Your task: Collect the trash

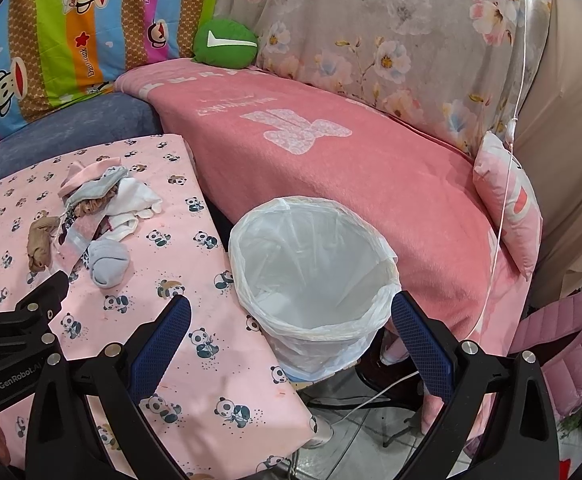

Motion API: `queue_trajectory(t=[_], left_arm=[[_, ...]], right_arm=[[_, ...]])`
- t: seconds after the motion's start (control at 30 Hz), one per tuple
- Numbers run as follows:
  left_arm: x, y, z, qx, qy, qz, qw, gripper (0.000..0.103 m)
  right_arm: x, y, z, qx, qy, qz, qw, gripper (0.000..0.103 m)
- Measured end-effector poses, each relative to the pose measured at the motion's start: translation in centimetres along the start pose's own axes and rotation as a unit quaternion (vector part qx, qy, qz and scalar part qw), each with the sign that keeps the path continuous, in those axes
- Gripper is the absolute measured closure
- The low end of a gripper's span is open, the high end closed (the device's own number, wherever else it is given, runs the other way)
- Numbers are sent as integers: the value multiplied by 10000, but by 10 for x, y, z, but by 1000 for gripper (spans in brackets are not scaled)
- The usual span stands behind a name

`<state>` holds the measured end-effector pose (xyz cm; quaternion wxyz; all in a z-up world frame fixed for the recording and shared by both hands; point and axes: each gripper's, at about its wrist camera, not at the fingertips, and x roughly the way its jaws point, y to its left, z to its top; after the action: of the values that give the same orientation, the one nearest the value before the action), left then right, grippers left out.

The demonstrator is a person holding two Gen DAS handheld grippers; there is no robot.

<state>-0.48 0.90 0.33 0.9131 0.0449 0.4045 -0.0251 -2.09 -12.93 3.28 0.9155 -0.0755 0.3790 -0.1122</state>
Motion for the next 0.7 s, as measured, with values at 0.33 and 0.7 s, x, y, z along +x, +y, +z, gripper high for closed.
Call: queue_trajectory(t=[0.33,0.7], left_arm=[[-6,3,1,13,-58,-21,10000,7],[-6,1,1,16,-69,-19,10000,7]], right_arm=[[0,8,1,-3,-20,-24,10000,5],[0,8,0,19,-38,-30,10000,5]])
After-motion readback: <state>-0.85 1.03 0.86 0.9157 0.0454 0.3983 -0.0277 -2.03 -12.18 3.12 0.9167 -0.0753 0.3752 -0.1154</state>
